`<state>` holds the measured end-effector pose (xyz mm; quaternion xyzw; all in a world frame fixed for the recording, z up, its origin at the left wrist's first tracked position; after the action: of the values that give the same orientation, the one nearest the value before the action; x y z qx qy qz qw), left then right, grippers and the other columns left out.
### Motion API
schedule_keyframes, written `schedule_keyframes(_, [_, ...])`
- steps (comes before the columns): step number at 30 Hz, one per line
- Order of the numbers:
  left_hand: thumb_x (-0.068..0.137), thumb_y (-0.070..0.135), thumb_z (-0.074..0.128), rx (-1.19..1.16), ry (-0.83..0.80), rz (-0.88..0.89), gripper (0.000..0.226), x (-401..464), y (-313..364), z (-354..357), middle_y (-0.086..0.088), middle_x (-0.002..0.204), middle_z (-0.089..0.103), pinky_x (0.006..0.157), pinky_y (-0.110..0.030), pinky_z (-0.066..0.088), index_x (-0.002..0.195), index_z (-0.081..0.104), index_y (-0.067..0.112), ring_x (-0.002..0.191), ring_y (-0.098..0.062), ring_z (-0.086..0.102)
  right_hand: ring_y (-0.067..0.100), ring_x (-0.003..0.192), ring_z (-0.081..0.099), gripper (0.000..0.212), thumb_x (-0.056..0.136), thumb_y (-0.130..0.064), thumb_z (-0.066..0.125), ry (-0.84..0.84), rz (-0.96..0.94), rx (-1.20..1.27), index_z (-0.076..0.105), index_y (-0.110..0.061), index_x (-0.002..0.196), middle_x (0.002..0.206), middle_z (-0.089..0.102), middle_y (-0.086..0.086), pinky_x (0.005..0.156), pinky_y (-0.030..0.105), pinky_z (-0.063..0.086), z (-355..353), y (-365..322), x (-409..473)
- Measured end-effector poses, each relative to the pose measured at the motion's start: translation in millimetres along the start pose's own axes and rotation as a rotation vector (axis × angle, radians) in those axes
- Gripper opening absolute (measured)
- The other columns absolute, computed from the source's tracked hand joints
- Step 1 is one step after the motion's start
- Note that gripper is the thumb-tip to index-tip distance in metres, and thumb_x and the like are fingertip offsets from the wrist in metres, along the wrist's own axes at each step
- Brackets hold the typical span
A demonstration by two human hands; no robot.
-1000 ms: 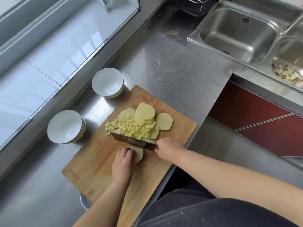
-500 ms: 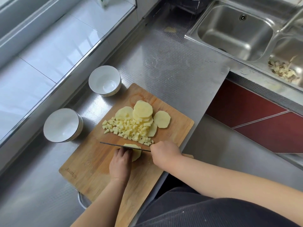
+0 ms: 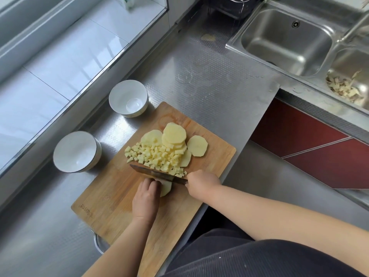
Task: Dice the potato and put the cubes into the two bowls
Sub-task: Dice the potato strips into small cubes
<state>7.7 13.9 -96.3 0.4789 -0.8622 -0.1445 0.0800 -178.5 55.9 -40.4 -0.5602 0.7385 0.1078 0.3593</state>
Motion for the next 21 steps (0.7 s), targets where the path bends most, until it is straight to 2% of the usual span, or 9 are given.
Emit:
schedule_keyframes(4, [0.068, -0.002, 0.082, -0.001, 0.009, 0.041, 0.023, -4.4, 0.5, -1.7, -0.011, 0.084, 0.06, 0.05, -0.033, 0.047, 0.083, 0.067, 0.005, 0.07, -0.029, 0.057, 0.03, 0.094, 0.059, 0.028, 0.099, -0.035, 0.049, -0.001, 0.025, 0.14, 0.061, -0.012, 0.109, 0.104, 0.063, 0.008, 0.066, 0.031, 0.041, -4.6, 5.1, 2.0])
schedule_keyframes(6, [0.067, -0.001, 0.083, 0.012, 0.011, 0.048, 0.023, -6.7, -0.7, -1.5, -0.011, 0.086, 0.063, 0.054, -0.034, 0.051, 0.085, 0.069, 0.006, 0.073, -0.03, 0.059, 0.029, 0.089, 0.058, 0.028, 0.1, -0.034, 0.047, 0.025, 0.02, 0.139, 0.061, -0.012, 0.109, 0.103, 0.063, 0.008, 0.065, 0.032, 0.04, -2.0, 3.7, -2.4])
schedule_keyframes(9, [0.065, -0.001, 0.084, 0.026, -0.007, 0.022, 0.026, -8.5, -2.4, 0.9, -0.01, 0.088, 0.066, 0.055, -0.035, 0.052, 0.087, 0.071, 0.007, 0.075, -0.031, 0.061, 0.026, 0.075, 0.05, 0.022, 0.1, -0.028, 0.046, 0.06, -0.004, 0.076, 0.062, -0.014, 0.105, 0.099, 0.063, 0.007, 0.058, 0.03, 0.039, -3.0, 0.4, -6.7])
schedule_keyframes(13, [0.065, 0.0, 0.084, 0.015, -0.011, -0.031, 0.024, -9.6, -3.1, 4.4, -0.01, 0.083, 0.065, 0.048, -0.034, 0.049, 0.085, 0.072, 0.006, 0.074, -0.032, 0.061, 0.026, 0.07, 0.049, 0.018, 0.097, -0.015, 0.046, 0.088, -0.085, -0.034, 0.063, -0.013, 0.103, 0.095, 0.064, 0.008, 0.049, 0.026, 0.03, -9.9, -9.2, -14.8])
schedule_keyframes(15, [0.077, 0.009, 0.074, 0.015, 0.001, -0.045, 0.008, -10.3, -5.2, 5.6, -0.011, 0.084, 0.066, 0.047, -0.033, 0.047, 0.085, 0.073, 0.006, 0.075, -0.034, 0.06, 0.026, 0.07, 0.048, 0.018, 0.096, -0.011, 0.046, 0.079, -0.123, -0.064, 0.063, -0.012, 0.102, 0.093, 0.063, 0.008, 0.05, 0.027, 0.029, -10.5, -15.4, -21.0])
schedule_keyframes(17, [0.084, 0.017, 0.063, 0.011, 0.007, -0.063, 0.016, -10.7, -6.1, 6.8, -0.011, 0.087, 0.066, 0.047, -0.033, 0.046, 0.085, 0.074, 0.006, 0.075, -0.035, 0.06, 0.027, 0.075, 0.05, 0.019, 0.095, -0.007, 0.045, 0.072, -0.135, -0.084, 0.062, -0.011, 0.104, 0.096, 0.063, 0.009, 0.056, 0.03, 0.034, -11.7, -20.1, -25.4])
schedule_keyframes(19, [0.077, 0.006, 0.074, 0.012, -0.012, -0.068, 0.009, -10.9, -5.4, 7.0, -0.011, 0.088, 0.067, 0.046, -0.034, 0.047, 0.086, 0.074, 0.006, 0.076, -0.035, 0.06, 0.027, 0.078, 0.052, 0.021, 0.095, -0.005, 0.045, 0.064, -0.131, -0.088, 0.062, -0.01, 0.106, 0.098, 0.063, 0.009, 0.06, 0.031, 0.036, -13.0, -21.7, -26.5])
schedule_keyframes(21, [0.068, 0.0, 0.082, 0.011, -0.03, -0.065, 0.023, -11.2, -4.2, 6.3, -0.012, 0.088, 0.067, 0.047, -0.034, 0.048, 0.088, 0.074, 0.007, 0.077, -0.035, 0.061, 0.027, 0.075, 0.049, 0.021, 0.094, -0.003, 0.045, 0.051, -0.125, -0.09, 0.062, -0.009, 0.104, 0.098, 0.063, 0.01, 0.06, 0.031, 0.036, -12.6, -22.0, -26.6])
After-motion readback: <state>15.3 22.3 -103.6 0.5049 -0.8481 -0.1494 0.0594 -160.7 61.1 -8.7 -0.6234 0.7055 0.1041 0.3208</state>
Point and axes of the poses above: each hand's wrist, its own x-axis towards the middle knuckle, its own z-axis out of the palm, y = z × x, the point moved 3 cm from there along x, towards the middle knuckle
